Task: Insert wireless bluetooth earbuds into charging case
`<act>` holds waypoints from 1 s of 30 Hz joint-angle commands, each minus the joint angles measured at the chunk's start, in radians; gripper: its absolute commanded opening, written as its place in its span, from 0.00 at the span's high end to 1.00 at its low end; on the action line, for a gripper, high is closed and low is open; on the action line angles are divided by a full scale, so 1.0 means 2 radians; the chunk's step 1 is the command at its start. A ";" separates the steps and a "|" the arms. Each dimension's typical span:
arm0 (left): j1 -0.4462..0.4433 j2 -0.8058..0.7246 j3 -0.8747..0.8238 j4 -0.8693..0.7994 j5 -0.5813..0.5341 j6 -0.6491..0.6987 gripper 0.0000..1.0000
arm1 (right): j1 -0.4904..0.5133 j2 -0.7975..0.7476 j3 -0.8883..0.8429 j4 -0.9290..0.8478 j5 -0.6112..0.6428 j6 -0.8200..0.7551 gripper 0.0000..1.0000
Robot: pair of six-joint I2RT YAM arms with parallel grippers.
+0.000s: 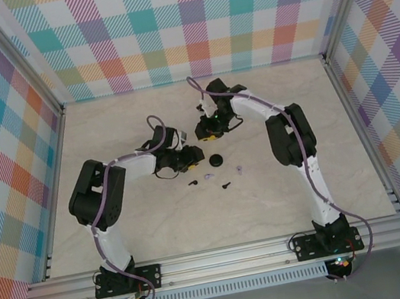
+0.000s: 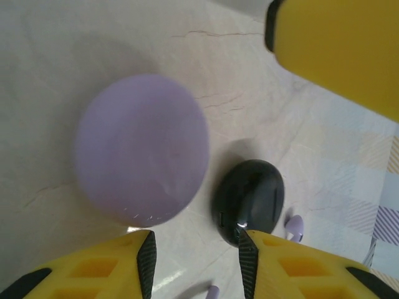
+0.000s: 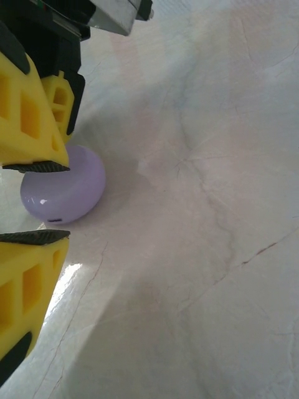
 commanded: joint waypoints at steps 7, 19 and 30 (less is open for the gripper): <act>-0.004 -0.007 0.010 -0.037 -0.076 -0.002 0.57 | 0.009 0.027 0.032 -0.046 -0.031 -0.017 0.66; 0.004 -0.003 0.023 -0.047 -0.120 0.008 0.62 | 0.011 0.016 0.015 -0.056 -0.025 -0.016 0.66; 0.015 0.006 0.050 -0.063 -0.139 0.017 0.66 | 0.011 0.000 -0.005 -0.047 -0.024 -0.006 0.71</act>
